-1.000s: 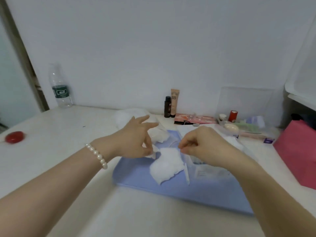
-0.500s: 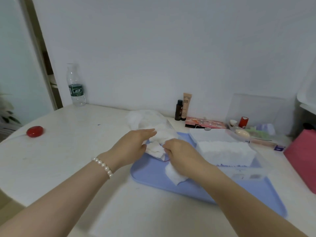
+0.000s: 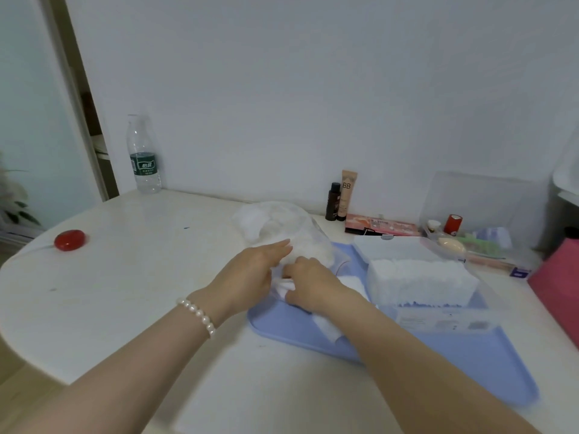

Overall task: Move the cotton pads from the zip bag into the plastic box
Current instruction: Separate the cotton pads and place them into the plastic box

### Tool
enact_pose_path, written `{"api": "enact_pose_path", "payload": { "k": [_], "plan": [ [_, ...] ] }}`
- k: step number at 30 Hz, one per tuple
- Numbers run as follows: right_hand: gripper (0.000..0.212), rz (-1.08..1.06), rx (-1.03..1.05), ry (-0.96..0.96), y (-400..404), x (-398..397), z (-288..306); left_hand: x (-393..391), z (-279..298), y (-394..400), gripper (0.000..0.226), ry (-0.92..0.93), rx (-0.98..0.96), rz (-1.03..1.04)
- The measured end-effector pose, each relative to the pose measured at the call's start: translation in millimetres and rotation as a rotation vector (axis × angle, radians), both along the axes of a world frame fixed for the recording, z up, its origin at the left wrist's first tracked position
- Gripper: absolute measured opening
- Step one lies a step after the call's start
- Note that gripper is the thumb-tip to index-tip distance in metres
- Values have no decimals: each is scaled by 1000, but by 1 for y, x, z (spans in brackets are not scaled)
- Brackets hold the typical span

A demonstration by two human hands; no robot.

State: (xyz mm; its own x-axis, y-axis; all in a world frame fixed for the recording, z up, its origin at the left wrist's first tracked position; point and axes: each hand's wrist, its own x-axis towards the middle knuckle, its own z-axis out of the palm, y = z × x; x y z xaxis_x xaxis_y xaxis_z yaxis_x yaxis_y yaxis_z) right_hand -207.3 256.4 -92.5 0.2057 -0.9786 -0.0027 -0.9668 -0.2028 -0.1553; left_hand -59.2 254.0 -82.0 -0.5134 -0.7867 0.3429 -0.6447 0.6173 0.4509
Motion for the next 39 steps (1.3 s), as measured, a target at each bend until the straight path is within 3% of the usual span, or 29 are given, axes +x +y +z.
{"api": "enact_pose_path", "payload": {
  "k": [7,9,11,14,17,20,22,26,28,32,36,39],
  "plan": [
    [15,37,-49,-288,38,-33,29,-2,5,2,55,107,-17,-11],
    [13,-91,-4,-598,47,-47,44,-5,11,6,43,173,-113,27],
    [11,-199,95,-1063,50,-62,53,-15,17,14,28,374,-207,66],
    [8,-325,225,-1768,47,-76,56,-43,30,30,19,723,-1,70],
    [20,-427,247,-2080,44,-82,57,-81,36,36,12,792,267,31],
    [57,-333,316,-2266,44,-89,59,-112,34,35,16,922,493,-30],
    [61,-241,385,-2316,47,-96,60,-124,28,30,25,994,610,-16],
    [73,-65,403,-2265,52,-104,59,-129,23,17,69,1090,760,62],
    [81,-85,366,-2191,53,-106,56,-129,22,16,68,1140,827,51],
    [42,-233,324,-2109,55,-108,52,-126,17,16,62,1213,926,-4],
    [31,-364,261,-2095,56,-106,50,-126,13,22,58,1297,1054,-141],
    [24,-432,144,-1818,56,-97,45,-130,6,30,54,1320,1157,-245]
  ]
}}
